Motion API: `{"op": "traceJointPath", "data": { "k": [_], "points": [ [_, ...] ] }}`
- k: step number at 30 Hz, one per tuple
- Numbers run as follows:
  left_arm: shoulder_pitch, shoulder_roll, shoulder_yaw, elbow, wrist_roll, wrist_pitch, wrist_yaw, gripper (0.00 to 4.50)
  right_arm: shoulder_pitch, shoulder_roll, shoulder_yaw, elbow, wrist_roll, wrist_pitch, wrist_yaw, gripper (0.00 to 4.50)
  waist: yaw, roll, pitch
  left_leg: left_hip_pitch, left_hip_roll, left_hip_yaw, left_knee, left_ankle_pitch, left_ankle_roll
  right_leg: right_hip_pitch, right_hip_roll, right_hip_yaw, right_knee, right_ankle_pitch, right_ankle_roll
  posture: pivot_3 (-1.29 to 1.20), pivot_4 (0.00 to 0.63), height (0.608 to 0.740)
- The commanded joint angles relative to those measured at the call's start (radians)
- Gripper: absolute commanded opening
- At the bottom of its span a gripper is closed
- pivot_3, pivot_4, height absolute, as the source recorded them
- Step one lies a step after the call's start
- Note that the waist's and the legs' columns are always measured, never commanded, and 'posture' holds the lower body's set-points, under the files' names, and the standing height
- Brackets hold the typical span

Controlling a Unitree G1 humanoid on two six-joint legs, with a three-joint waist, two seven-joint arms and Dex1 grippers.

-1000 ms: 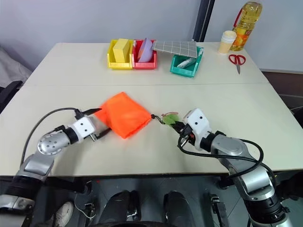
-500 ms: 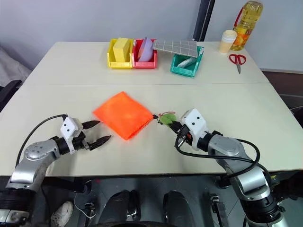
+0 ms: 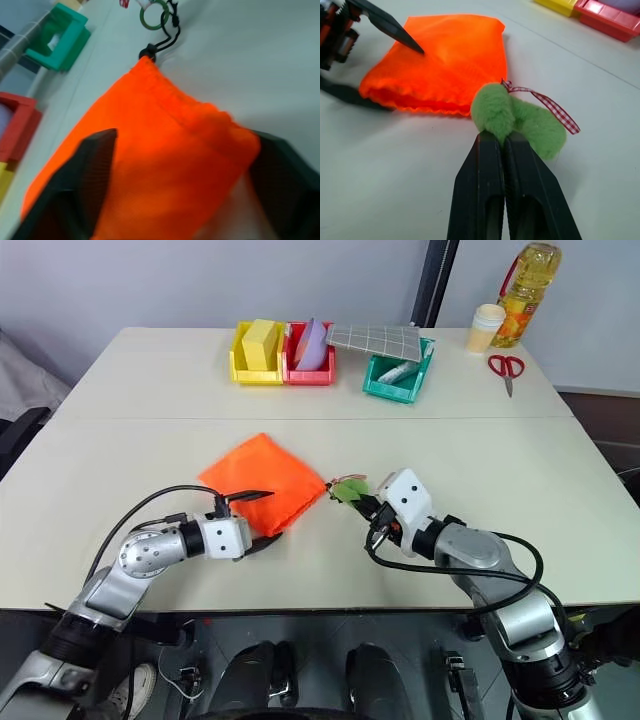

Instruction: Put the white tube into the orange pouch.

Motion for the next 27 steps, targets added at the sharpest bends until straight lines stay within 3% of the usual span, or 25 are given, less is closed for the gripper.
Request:
{"op": "traceJointPath", "data": {
  "k": [1, 4, 8, 14, 20, 25, 27],
  "points": [
    [-0.036, -0.009, 0.006, 0.028, -0.002, -0.036, 0.024, 1.63, -0.005, 0.013, -0.014, -0.023, -0.004, -0.018, -0.012, 0.0, 0.0, 0.0, 0.0, 0.0, 0.0, 0.0, 0.0, 0.0, 0.0, 0.0, 0.0, 0.0, 0.0, 0.0, 0.0, 0.0, 0.15, 0.74],
    [-0.044, -0.007, 0.013, 0.046, -0.014, -0.058, 0.026, 0.03, -0.003, 0.014, -0.012, -0.026, -0.006, -0.017, -0.017, 0.0, 0.0, 0.0, 0.0, 0.0, 0.0, 0.0, 0.0, 0.0, 0.0, 0.0, 0.001, 0.0, 0.0, 0.0, 0.001, 0.0, 0.15, 0.74],
    [-0.03, 0.045, 0.068, 0.119, -0.089, -0.141, 0.003, 0.03, -0.004, 0.013, -0.018, -0.026, -0.008, -0.018, -0.02, 0.0, -0.003, 0.0, 0.0, 0.0, 0.0, 0.0, 0.0, 0.0, 0.0, 0.0, 0.001, 0.0, 0.0, 0.002, 0.003, 0.0, 0.15, 0.74],
    [-0.034, 0.192, 0.162, 0.41, -0.093, -0.292, 0.052, 0.03, -0.006, 0.012, -0.01, -0.031, 0.007, -0.018, 0.001, 0.0, -0.005, 0.0, 0.0, 0.001, 0.001, 0.0, 0.0, 0.0, 0.0, 0.0, 0.002, 0.0, 0.0, 0.002, 0.003, 0.0, 0.15, 0.74],
    [-0.057, 0.215, 0.191, 0.559, -0.133, -0.344, 0.057, 0.03, -0.019, 0.025, 0.009, -0.032, 0.014, -0.014, 0.012, 0.0, -0.003, 0.0, 0.0, 0.002, 0.001, 0.0, 0.0, 0.0, 0.0, -0.003, 0.001, 0.0, 0.0, 0.0, 0.0, 0.0, 0.15, 0.74],
    [0.013, 0.175, 0.223, 0.387, -0.395, -0.11, -0.123, 0.03, -0.02, 0.038, 0.021, -0.027, 0.004, -0.017, 0.011, 0.0, -0.006, 0.0, 0.0, 0.001, 0.001, 0.001, 0.0, 0.0, 0.0, 0.0, 0.001, 0.0, 0.0, 0.0, 0.0, 0.0, 0.15, 0.74],
    [0.05, 0.187, 0.241, 0.272, -0.511, 0.069, -0.202, 0.57, -0.018, 0.041, 0.022, -0.026, 0.002, -0.017, 0.01, 0.0, -0.005, 0.0, 0.0, 0.0, 0.001, 0.001, 0.0, 0.0, 0.0, 0.0, 0.001, 0.0, 0.0, 0.002, 0.003, 0.0, 0.15, 0.74]
  ]
}}
